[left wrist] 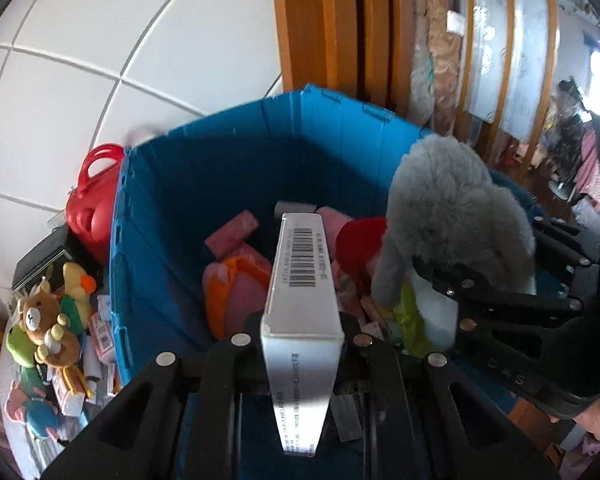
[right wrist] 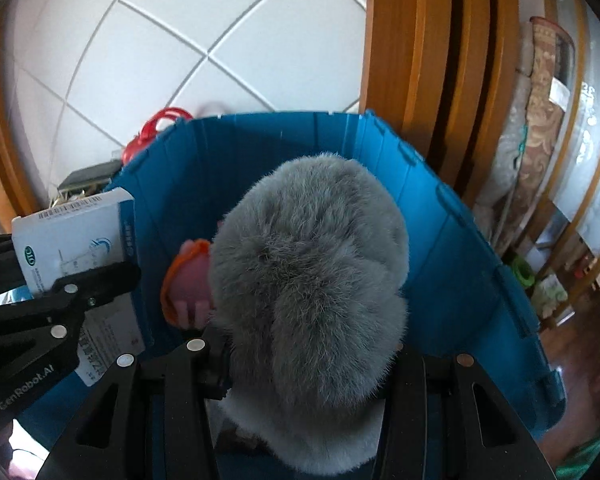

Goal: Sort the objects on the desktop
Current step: 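Lower both grippers into the bin and open them to release box and plush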

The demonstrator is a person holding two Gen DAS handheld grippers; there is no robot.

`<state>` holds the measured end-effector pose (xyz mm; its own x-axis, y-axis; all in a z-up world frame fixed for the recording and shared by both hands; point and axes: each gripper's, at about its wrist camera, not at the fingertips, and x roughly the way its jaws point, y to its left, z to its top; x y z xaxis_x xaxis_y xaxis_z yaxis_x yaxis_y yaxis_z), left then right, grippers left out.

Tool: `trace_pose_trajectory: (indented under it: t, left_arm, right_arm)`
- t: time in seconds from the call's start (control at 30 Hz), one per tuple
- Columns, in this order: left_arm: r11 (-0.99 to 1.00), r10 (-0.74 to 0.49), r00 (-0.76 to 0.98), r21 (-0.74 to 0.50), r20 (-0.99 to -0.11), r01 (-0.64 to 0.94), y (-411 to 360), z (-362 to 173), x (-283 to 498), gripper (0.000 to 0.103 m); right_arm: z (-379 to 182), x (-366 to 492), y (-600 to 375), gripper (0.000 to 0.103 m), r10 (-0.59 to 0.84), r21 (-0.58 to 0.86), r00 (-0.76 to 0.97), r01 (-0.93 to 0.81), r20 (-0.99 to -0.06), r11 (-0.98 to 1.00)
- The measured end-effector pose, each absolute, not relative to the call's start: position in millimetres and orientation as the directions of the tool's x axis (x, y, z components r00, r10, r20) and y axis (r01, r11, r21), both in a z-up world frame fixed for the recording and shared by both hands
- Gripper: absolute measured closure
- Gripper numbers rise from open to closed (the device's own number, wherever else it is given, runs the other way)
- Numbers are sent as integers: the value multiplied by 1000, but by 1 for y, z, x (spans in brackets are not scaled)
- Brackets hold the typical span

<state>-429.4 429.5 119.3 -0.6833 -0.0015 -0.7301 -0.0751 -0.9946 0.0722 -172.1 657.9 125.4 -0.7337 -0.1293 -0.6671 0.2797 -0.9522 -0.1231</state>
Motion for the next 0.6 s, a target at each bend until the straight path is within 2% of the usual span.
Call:
trace_pose_trajectory:
  t: [0.13, 0.4, 0.53, 0.6]
  left_arm:
    - [-994, -58, -660, 103, -749, -30, 432, 109, -433, 86]
    - [-992, -98, -624, 124, -775, 1, 428, 95, -438, 83]
    - [-993, -98, -636, 119, -765, 10, 426, 98, -434, 60]
    - [-993, -95, -647, 116, -757, 11, 425, 100, -431, 55]
  right_arm:
    - [117, -175, 664, 58, -133, -118, -714, 291, -687, -950]
    - [103, -179, 665, 55, -126, -129, -675, 314, -727, -941]
    - [106, -176, 664, 52, -107, -155, -686, 308, -719, -939]
    - [106, -175, 663, 38, -100, -161, -688, 305, -719, -939]
